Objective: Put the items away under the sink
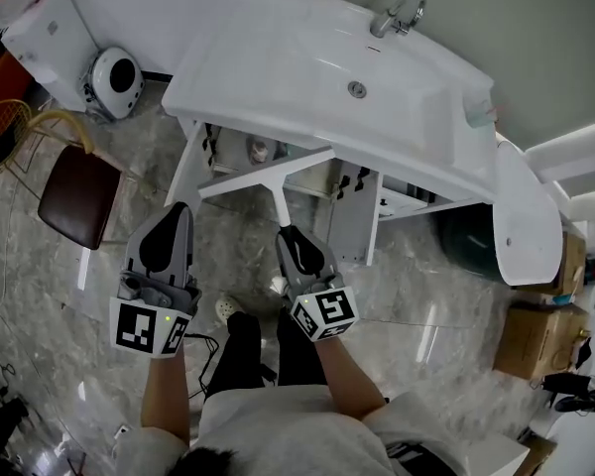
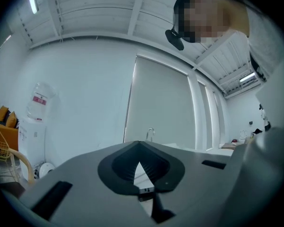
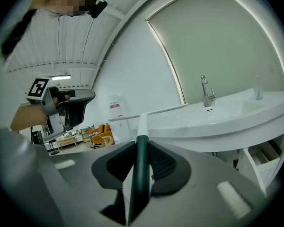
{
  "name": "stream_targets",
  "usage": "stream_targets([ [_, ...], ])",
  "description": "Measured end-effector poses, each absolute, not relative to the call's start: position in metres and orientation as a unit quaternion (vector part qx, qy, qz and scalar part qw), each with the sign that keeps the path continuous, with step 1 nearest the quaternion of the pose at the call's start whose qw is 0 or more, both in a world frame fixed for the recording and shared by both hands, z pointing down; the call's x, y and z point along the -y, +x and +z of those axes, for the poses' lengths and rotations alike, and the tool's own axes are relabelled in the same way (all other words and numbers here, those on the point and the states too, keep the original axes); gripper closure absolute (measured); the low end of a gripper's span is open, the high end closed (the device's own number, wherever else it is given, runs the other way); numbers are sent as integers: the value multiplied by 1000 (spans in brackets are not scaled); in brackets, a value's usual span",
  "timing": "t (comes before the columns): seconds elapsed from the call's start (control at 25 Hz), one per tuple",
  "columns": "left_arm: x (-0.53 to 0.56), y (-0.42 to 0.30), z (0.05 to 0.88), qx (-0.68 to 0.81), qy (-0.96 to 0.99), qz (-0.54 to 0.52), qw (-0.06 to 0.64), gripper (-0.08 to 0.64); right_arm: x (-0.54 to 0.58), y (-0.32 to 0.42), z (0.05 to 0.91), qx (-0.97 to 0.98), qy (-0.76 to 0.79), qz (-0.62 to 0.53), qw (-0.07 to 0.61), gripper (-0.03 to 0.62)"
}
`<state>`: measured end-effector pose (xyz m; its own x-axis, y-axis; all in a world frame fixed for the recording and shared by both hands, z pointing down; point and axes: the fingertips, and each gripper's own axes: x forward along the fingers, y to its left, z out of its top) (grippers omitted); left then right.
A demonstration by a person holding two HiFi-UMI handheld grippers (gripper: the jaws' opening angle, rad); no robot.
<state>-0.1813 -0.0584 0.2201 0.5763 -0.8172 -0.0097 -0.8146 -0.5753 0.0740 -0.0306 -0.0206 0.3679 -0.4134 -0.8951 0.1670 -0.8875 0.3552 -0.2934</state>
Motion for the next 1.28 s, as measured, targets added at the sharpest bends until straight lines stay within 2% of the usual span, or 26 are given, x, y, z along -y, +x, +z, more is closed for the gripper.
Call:
stream_targets([
  [0.32,78,-178,260,419,907,-17,44,560,22,-44,414,-809,-559,-180,1,492],
  [0.76,96,-159,349,446,892,-15,65,560,40,-34,514,-834,-514,-198,-34,492],
  [1.28,112,-148,475,458,887,-16,55,560,93,-15,623,-842,-511,-172,-4,492],
])
